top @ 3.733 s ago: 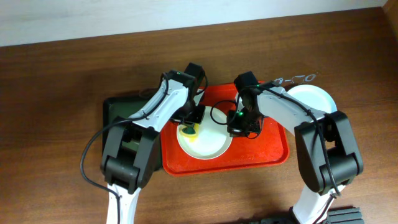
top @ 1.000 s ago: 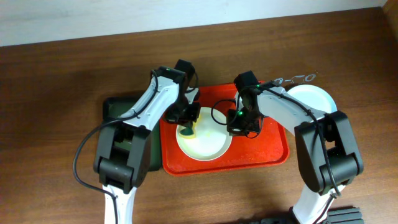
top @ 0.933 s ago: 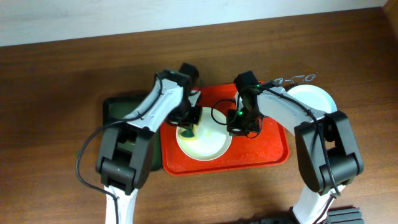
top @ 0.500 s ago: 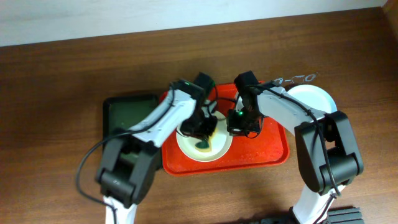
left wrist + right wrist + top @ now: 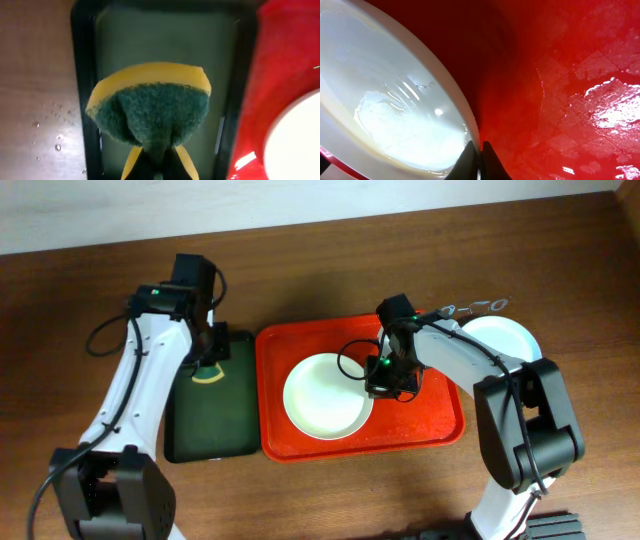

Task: Clean dirty plates on tray and stack at the side
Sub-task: 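Carry the sponge back and lower it into the black tray, release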

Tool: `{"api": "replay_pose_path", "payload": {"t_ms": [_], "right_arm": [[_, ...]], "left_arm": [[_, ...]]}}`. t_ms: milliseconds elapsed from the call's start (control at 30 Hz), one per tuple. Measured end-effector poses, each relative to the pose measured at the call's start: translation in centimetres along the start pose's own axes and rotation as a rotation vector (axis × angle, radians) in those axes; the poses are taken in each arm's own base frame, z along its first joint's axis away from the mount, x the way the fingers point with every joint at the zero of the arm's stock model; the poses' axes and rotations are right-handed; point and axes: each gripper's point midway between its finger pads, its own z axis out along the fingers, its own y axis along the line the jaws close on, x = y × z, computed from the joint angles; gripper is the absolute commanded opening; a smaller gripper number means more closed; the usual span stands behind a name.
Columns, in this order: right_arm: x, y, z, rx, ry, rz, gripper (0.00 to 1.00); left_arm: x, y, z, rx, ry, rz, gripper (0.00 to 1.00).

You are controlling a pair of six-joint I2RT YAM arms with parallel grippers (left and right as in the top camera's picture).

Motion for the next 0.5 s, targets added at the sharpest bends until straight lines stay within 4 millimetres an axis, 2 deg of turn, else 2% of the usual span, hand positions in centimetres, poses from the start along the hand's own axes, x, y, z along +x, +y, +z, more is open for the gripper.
{"api": "replay_pose_path", "payload": {"t_ms": [67, 233, 300, 500], "right_arm": [[0.0, 0.0, 0.0, 0.000, -0.001, 0.000, 0.04], [0.0, 0.0, 0.0, 0.000, 0.000, 0.000, 0.04], [0.0, 0.0, 0.0, 0.000, 0.000, -0.001, 0.04], [0.0, 0.0, 0.0, -0.001, -0.001, -0.001, 0.04]], "left_arm": [[0.5, 0.5, 1.0, -0.015, 0.015, -0.006, 0.00], [2.3, 0.3, 5.5, -0.022, 0.036, -0.002, 0.00], [2.3, 0.1, 6.8, -0.017, 0.013, -0.005, 0.00], [4.0, 0.2, 9.2, -0.022, 0.034, -0.002, 0.00]]}}
